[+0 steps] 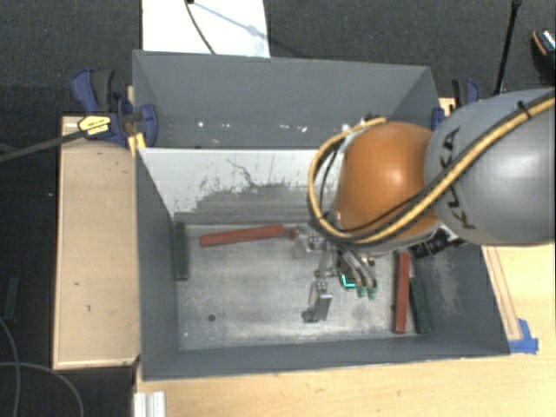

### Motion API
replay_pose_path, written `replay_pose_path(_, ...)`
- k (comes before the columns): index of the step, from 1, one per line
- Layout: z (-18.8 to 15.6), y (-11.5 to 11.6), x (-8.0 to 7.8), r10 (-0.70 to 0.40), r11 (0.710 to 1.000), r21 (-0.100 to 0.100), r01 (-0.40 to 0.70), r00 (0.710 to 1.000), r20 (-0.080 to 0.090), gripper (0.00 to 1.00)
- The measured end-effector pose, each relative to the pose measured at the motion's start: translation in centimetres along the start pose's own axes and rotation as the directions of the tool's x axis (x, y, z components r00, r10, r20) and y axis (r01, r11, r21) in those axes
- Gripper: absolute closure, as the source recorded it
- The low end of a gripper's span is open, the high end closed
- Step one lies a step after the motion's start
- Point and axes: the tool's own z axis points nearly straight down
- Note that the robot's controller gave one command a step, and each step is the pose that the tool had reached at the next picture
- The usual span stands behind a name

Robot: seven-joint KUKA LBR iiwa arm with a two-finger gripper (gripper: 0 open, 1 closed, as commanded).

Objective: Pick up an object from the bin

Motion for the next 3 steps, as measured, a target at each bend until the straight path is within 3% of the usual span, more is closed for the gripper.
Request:
replay_pose_path(1, -2.0, -6.0, -4.1, 0.098, 0.995, 0.001, -0.098, 0.995, 0.013, 0.00)
replay_pose_path(2, 10.4, -6.1, -7.9, 0.285, 0.958, -0.003, -0.285, 0.958, 0.007, 0.00)
replay_pose_path(3, 9.4, -2.4, -9.6, 0.314, 0.950, -0.006, -0.314, 0.949, 0.011, 0.00)
